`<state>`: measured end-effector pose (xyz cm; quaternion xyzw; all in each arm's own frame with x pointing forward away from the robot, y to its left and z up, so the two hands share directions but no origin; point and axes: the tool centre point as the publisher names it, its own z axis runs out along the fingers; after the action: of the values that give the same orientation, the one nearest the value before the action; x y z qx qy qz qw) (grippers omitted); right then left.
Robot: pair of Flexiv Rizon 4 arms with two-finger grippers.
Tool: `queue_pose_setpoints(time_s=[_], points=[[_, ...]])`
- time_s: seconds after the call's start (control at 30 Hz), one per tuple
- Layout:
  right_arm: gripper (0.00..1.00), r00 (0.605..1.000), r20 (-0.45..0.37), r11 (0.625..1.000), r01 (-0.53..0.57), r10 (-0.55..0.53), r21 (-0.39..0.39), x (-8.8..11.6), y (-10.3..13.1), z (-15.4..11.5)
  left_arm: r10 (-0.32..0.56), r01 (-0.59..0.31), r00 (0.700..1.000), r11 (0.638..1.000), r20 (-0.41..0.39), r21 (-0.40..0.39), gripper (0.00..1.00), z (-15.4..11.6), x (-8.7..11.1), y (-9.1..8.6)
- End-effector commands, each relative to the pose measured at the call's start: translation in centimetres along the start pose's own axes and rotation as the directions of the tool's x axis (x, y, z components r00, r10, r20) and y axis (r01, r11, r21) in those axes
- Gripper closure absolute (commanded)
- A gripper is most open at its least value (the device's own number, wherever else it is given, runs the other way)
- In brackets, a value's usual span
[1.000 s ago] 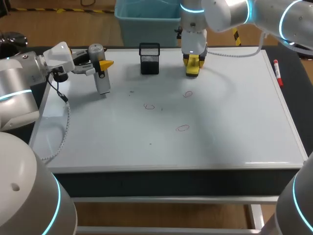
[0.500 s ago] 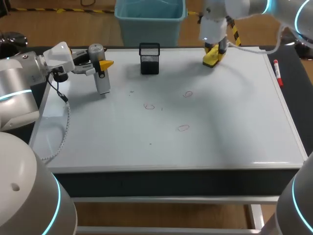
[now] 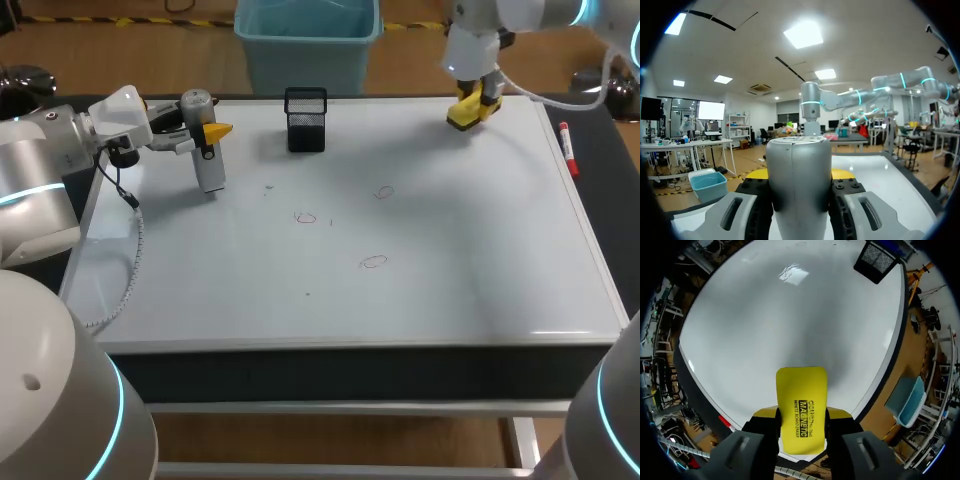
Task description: Pick up the inspection probe, press it on each red-marked spot on the whiteboard one by one, put down the probe, pick up the eraser, and wipe off all the red marks.
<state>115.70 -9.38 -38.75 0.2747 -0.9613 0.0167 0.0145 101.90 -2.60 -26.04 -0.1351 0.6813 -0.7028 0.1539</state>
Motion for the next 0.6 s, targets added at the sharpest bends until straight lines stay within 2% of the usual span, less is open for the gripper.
queue_pose_setpoints(time_s=[0.03,0.3,0.6], points=[[1.0,0.999,0.025,0.999,-0.032,0.032,0.004,2.1,-0.8,-0.7,0.001,-0.001,1.0,1.0,0.001,0.002,1.0,0.0,0.0,0.0],[1.0,0.992,0.018,0.992,-0.125,0.124,0.009,5.1,-2.4,-0.9,0.001,-0.001,1.0,1.0,0.001,0.002,1.0,0.0,0.0,0.0],[1.0,0.988,0.017,0.988,-0.156,0.156,-0.009,7.3,-1.5,-1.2,0.001,-0.001,1.0,1.0,0.001,0.002,1.0,0.0,0.0,0.0]])
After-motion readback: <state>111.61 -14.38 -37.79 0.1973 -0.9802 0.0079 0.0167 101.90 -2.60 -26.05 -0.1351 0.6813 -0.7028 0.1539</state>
